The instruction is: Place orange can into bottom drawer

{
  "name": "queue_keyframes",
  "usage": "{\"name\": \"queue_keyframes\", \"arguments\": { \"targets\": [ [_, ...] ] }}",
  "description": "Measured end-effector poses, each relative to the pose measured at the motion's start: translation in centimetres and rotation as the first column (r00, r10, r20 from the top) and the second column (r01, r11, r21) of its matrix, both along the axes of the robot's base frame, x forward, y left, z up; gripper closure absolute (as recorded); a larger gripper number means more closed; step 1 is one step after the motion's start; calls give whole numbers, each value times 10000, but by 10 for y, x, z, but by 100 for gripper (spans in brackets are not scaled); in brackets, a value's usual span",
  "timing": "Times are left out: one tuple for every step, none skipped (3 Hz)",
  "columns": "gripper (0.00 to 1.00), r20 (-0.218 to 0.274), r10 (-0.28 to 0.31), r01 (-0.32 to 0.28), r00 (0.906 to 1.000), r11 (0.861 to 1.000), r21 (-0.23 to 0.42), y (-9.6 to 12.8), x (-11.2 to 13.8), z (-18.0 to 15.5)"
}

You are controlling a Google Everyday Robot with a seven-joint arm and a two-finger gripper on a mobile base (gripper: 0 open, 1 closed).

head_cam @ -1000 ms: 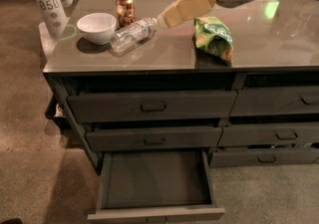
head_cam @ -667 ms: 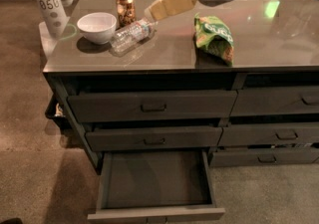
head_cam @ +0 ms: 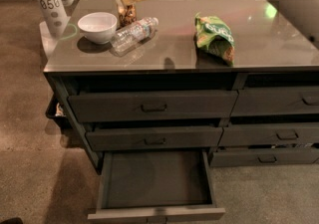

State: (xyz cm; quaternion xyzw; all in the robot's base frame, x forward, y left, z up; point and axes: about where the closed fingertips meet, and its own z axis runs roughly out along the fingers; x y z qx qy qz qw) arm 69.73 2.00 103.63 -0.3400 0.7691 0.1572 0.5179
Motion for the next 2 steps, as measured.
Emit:
{"name": "queue_keyframes", "arguments": {
  "targets": [
    [0,-13,-312,312,9995,9995,-100,31,44,-11],
    [0,-244,-575,565,9980,9976,-397,51,80,-29]
  ]
}}
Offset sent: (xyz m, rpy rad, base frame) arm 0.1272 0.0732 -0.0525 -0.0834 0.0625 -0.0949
